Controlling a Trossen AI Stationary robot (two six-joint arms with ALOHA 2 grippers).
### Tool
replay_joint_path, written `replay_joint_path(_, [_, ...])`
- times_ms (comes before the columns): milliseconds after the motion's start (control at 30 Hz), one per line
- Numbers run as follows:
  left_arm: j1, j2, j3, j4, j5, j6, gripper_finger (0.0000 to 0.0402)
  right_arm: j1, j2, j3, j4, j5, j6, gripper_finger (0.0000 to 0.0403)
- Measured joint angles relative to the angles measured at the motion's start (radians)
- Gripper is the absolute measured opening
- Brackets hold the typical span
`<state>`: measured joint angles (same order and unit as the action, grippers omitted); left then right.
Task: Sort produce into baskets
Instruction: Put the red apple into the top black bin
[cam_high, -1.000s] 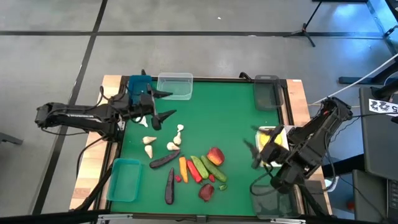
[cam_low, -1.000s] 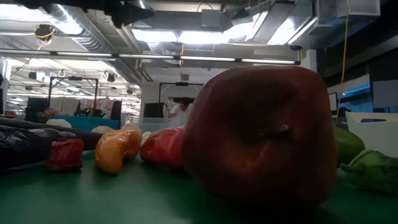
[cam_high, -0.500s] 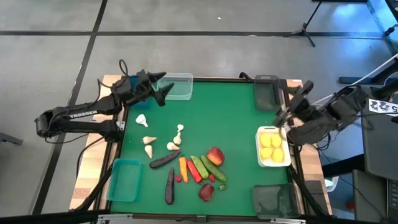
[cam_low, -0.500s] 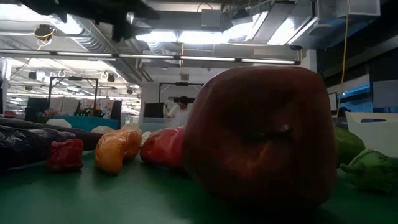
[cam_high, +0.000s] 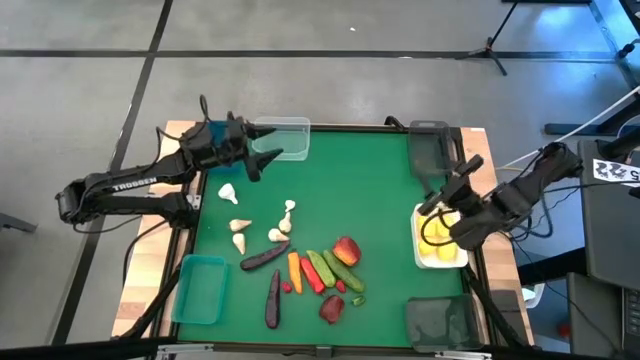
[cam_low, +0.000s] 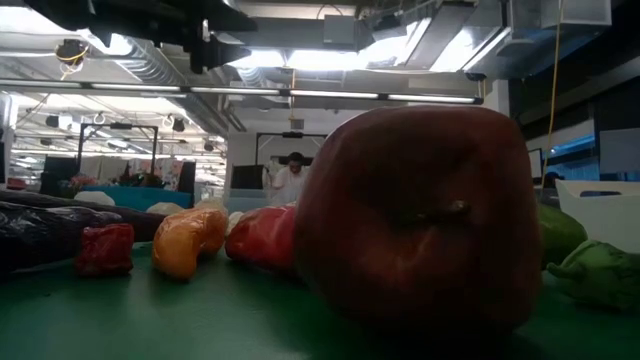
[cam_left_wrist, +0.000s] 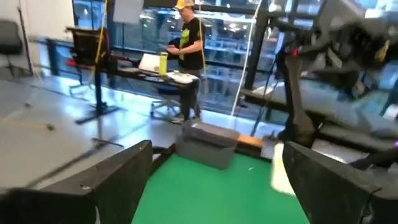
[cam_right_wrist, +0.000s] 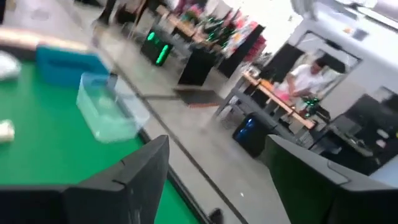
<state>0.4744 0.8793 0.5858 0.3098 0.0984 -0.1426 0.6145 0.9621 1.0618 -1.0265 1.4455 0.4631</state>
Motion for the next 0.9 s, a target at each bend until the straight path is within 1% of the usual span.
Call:
replay_joint_path(33, [-0.001,-0.007,0.0,-0.009,0.015,-0.014,0.0356,-0.008,-0.001,-0.03,0.071,-0.005,0.001,0.0264])
replay_joint_path(167, [-0.013,-0.05,0.0,-0.112,0.11,0.008,0.0356,-0.022,0.016,-0.117,0.385,-0.183,-0.033,0.0264])
replay_joint_path(233, [-0.03,-0.057,0.0,-0.173,0.111,0.016,0.0356,-0.059,0.051,-0.139,0.595,-0.22,-0.127,0.0264])
replay_joint_path(300, [-0.05,-0.057,-0.001,-0.203,0.111,0.014,0.0356,-0.087,0.092,-0.149,0.754,-0.277,-0.205,0.0264])
replay_joint_path(400, [-0.085,-0.058,-0.004,-0.246,0.111,0.027,0.0356,-0.154,0.183,-0.147,0.939,-0.42,-0.269,0.0264])
replay_joint_path(500, [-0.119,-0.05,-0.009,-0.283,0.106,0.029,0.0356,-0.201,0.304,-0.148,1.01,-0.573,-0.314,0.0264])
replay_joint_path(567, [-0.141,-0.049,-0.009,-0.313,0.096,0.014,0.0356,-0.232,0.379,-0.149,1.029,-0.615,-0.308,0.0264])
replay_joint_path(667, [-0.174,-0.049,-0.009,-0.358,0.079,-0.001,0.0356,-0.253,0.462,-0.149,1.028,-0.669,-0.233,0.0264])
replay_joint_path(733, [-0.193,-0.049,-0.009,-0.38,0.058,-0.011,0.0356,-0.258,0.495,-0.149,1.021,-0.728,-0.176,0.0264])
replay_joint_path(833, [-0.22,-0.049,-0.009,-0.393,0.04,-0.004,0.0356,-0.255,0.506,-0.147,1.004,-0.77,-0.099,0.0274])
replay_joint_path(900, [-0.234,-0.049,-0.009,-0.391,0.025,0.003,0.0356,-0.253,0.506,-0.122,0.904,-0.803,-0.056,0.0292])
